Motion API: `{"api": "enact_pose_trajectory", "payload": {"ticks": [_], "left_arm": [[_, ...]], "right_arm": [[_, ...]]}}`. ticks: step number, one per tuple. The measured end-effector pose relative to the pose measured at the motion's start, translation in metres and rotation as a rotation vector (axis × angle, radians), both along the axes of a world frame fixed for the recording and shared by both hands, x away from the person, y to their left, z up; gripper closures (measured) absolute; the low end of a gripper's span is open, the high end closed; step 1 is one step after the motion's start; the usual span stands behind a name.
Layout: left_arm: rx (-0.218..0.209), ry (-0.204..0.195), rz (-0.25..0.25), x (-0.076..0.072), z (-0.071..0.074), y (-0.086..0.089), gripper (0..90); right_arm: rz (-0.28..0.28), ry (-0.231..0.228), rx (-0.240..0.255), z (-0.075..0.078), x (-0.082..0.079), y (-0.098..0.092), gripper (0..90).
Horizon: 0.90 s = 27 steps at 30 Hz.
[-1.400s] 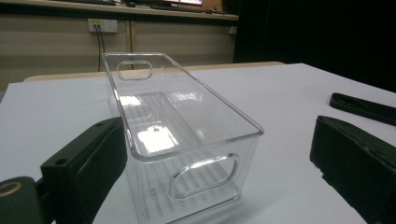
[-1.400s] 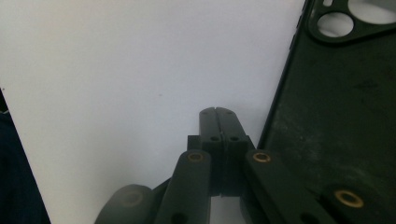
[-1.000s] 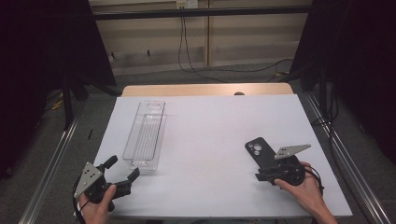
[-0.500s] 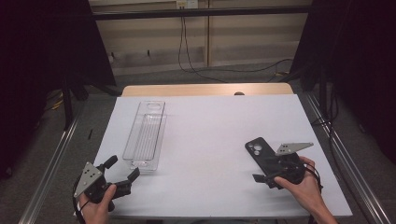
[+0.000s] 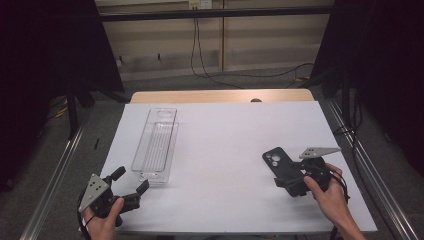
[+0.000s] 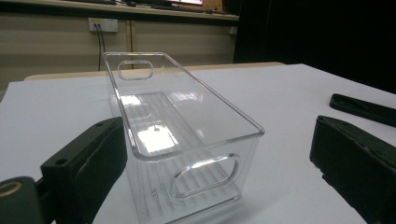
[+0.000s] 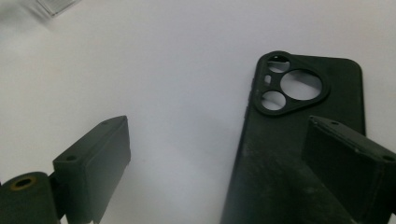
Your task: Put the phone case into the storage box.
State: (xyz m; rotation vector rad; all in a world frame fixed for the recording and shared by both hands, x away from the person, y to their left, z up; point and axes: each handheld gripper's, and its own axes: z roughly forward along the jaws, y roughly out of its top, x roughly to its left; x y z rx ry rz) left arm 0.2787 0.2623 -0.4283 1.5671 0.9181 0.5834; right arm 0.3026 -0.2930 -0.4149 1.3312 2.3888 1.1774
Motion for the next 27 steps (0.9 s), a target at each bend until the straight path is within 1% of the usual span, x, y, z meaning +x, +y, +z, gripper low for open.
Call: {"api": "enact_pose_trajectory", "payload": {"ticks": [2, 3, 4, 6, 7, 9, 10, 11, 13, 14, 17, 18, 19, 23, 27], "left_arm": [[0.005, 0.0, -0.002, 0.0, 0.0, 0.001, 4.0], [0.0, 0.0, -0.002, 0.0, 0.0, 0.0, 4.0], [0.003, -0.001, -0.002, 0.0, 0.0, 0.0, 4.0], [0.005, -0.002, -0.003, 0.0, 0.0, 0.0, 4.0], [0.004, -0.002, -0.003, 0.0, 0.0, 0.0, 4.0], [0.006, -0.002, -0.003, 0.0, 0.0, 0.001, 4.0], [0.005, -0.001, -0.003, 0.0, 0.0, 0.001, 4.0], [0.005, -0.001, -0.003, 0.0, 0.0, 0.001, 4.0], [0.004, -0.002, -0.004, 0.0, 0.0, 0.0, 4.0], [0.009, -0.003, -0.006, 0.0, 0.0, 0.001, 4.0], [0.007, -0.001, -0.003, 0.0, 0.0, 0.001, 4.0], [0.003, -0.001, -0.001, 0.0, 0.0, 0.0, 4.0], [0.0, 0.0, -0.002, 0.0, 0.0, 0.0, 4.0], [0.005, 0.0, -0.004, 0.0, 0.0, 0.0, 4.0], [0.007, 0.003, -0.002, 0.0, 0.0, 0.001, 4.0]], "right_arm": [[-0.02, -0.007, -0.02, 0.0, 0.001, -0.004, 6.6], [-0.027, -0.011, -0.028, 0.0, 0.002, -0.006, 6.5], [-0.04, -0.009, -0.034, -0.001, 0.003, -0.008, 6.3], [-0.056, 0.008, -0.045, -0.001, 0.004, -0.011, 6.7], [-0.071, 0.017, -0.062, -0.001, 0.005, -0.013, 7.4], [-0.093, 0.01, -0.105, -0.001, 0.006, -0.013, 7.0], [-0.099, 0.018, -0.105, 0.0, 0.006, -0.014, 6.8], [-0.1, 0.018, -0.107, -0.001, 0.008, -0.015, 6.4], [-0.097, 0.005, -0.142, -0.001, 0.01, -0.015, 6.5], [-0.103, -0.006, -0.158, -0.002, 0.011, -0.015, 6.0], [-0.1, 0.004, -0.173, -0.002, 0.015, -0.013, 6.0], [-0.099, 0.014, -0.181, -0.003, 0.017, -0.011, 6.1], [-0.087, 0.033, -0.176, -0.003, 0.019, -0.011, 6.4], [-0.084, 0.084, -0.171, -0.006, 0.027, -0.009, 5.9], [-0.069, 0.124, -0.173, -0.01, 0.038, -0.01, 4.8]]}}
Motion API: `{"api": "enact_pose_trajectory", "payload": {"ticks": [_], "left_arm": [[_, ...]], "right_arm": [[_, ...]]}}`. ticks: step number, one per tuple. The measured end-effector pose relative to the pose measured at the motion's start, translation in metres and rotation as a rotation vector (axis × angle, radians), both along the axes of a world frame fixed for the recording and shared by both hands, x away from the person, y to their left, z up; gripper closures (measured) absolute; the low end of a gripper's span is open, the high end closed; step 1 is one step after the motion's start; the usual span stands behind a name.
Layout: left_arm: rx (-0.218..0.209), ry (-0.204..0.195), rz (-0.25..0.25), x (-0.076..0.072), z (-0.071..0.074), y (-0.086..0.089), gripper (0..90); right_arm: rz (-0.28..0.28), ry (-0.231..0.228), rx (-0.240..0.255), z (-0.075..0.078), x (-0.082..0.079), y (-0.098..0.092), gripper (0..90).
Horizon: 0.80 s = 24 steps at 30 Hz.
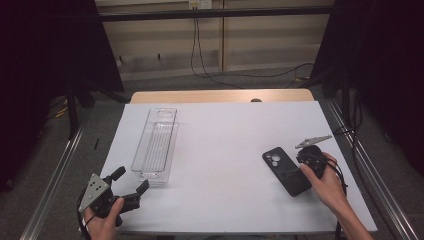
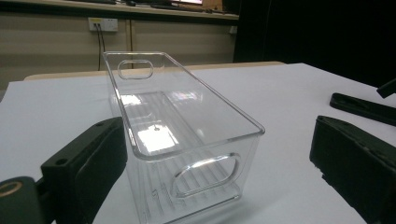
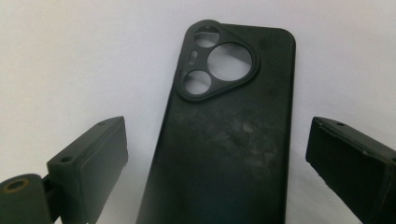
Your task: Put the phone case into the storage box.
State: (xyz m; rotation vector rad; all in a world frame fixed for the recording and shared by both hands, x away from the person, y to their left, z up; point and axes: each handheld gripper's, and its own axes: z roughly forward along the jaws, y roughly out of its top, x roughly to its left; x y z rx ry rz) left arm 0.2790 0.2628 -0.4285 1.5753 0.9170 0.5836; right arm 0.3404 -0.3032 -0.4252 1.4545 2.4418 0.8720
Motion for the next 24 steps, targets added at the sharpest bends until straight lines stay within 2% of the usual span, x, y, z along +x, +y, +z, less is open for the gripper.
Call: {"api": "enact_pose_trajectory", "payload": {"ticks": [3, 7, 10, 17, 24], "left_arm": [[0.001, 0.0, -0.001, 0.0, 0.0, 0.0, 4.0], [-0.001, -0.001, -0.003, 0.0, 0.0, -0.001, 4.1], [0.001, 0.0, -0.002, 0.0, 0.0, 0.0, 4.0], [0.0, -0.001, -0.004, 0.0, 0.0, 0.0, 4.0], [0.002, 0.0, -0.005, 0.0, 0.0, 0.0, 4.0]], "right_arm": [[-0.006, 0.018, -0.001, -0.004, 0.006, 0.0, 3.8], [-0.006, 0.051, -0.028, -0.007, 0.012, 0.001, 4.3], [0.006, 0.07, -0.033, -0.008, 0.016, 0.003, 4.3], [0.033, 0.113, -0.079, -0.012, 0.021, 0.012, 4.4], [0.048, 0.123, -0.105, -0.015, 0.022, 0.016, 0.4]]}}
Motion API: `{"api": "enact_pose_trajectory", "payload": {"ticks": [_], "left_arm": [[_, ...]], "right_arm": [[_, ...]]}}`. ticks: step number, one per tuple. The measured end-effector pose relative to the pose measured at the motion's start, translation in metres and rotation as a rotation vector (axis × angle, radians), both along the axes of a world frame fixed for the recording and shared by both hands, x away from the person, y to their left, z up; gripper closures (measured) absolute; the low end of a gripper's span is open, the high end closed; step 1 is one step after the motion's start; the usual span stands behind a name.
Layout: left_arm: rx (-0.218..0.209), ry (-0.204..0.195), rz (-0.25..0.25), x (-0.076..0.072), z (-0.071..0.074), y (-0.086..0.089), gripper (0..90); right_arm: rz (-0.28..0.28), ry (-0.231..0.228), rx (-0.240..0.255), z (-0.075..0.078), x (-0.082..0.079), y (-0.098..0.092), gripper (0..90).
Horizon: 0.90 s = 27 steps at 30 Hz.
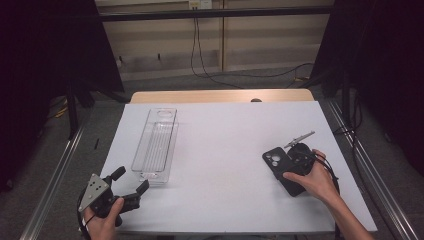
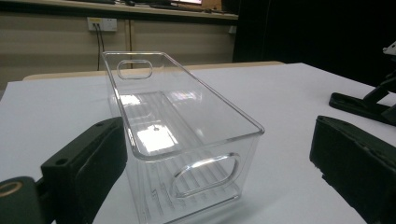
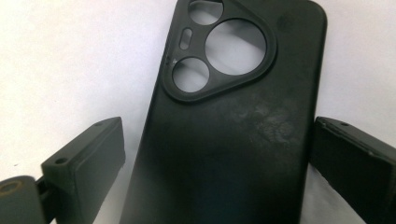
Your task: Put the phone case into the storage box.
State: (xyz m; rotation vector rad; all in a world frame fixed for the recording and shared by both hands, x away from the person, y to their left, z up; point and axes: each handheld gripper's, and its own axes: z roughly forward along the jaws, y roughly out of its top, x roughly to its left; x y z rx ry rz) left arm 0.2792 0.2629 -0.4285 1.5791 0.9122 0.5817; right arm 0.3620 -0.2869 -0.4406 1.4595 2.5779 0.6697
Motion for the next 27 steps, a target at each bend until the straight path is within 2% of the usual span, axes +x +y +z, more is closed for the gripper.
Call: {"api": "enact_pose_trajectory", "payload": {"ticks": [5, 9, 12, 27], "left_arm": [[0.0, 0.0, -0.001, -0.001, 0.0, 0.0, 4.1], [0.003, 0.002, -0.003, 0.0, 0.0, 0.0, 4.0], [-0.003, 0.0, -0.002, 0.0, 0.0, -0.001, 4.0], [0.001, 0.0, -0.003, 0.0, 0.0, 0.0, 4.1]], "right_arm": [[0.002, 0.003, -0.038, -0.002, 0.0, 0.006, 0.0], [0.008, -0.008, -0.051, -0.003, 0.0, 0.006, 0.0], [0.019, -0.016, -0.091, -0.004, -0.002, 0.01, 0.0], [0.02, -0.019, -0.104, -0.004, -0.002, 0.012, 0.0]]}}
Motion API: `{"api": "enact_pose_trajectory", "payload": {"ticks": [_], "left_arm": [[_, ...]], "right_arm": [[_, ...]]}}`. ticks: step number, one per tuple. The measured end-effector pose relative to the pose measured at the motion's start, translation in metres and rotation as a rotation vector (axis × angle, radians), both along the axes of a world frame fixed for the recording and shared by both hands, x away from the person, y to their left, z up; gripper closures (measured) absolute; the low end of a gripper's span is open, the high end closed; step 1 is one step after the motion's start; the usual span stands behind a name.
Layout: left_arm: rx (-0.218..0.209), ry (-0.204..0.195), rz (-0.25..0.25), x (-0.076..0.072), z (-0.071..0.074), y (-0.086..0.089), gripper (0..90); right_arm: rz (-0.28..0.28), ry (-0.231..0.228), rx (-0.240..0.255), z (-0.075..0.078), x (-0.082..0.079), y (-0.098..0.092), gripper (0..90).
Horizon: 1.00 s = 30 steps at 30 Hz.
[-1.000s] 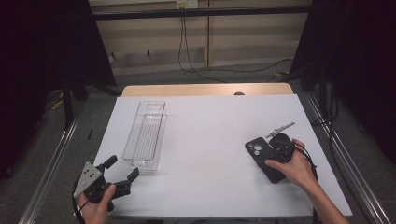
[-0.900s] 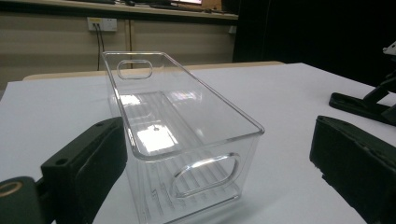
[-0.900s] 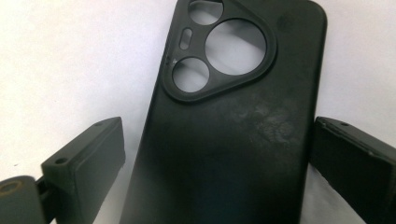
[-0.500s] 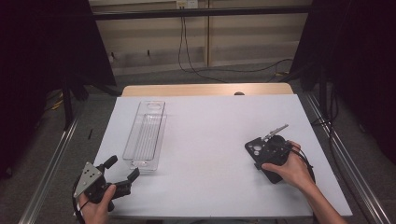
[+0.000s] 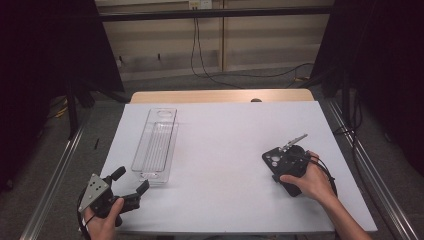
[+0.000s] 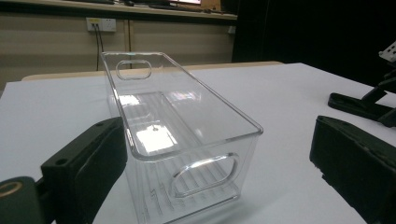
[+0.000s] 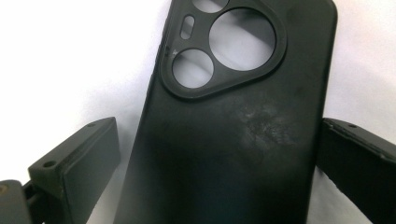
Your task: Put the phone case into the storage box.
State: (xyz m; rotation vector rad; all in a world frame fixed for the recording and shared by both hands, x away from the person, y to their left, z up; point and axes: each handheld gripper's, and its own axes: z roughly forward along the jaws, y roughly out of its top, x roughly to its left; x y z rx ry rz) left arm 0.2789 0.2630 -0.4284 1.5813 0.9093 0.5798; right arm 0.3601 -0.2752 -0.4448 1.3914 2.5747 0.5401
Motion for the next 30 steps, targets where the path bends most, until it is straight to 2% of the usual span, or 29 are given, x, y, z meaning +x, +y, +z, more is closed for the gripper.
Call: {"api": "enact_pose_trajectory", "payload": {"ticks": [8, 14, 18, 30], "left_arm": [[-0.002, 0.0, 0.003, -0.0004, 0.0, -0.0001, 4.1], [-0.008, -0.002, 0.003, 0.0002, 0.0, -0.0005, 4.0], [0.003, -0.004, -0.007, -0.0006, 0.0007, -0.0018, 4.1], [-0.001, 0.003, 0.001, 0.0001, -0.0002, -0.0014, 4.0]], "right_arm": [[-0.012, 0.036, -0.027, 0.0023, 0.0038, 0.0035, 0.9], [0.002, 0.037, -0.03, 0.0032, 0.0041, 0.0028, 3.0], [0.005, 0.049, -0.035, 0.0043, 0.0052, 0.0035, 4.4], [0.016, 0.032, -0.023, 0.007, 0.0034, 0.0004, 12.9]]}}
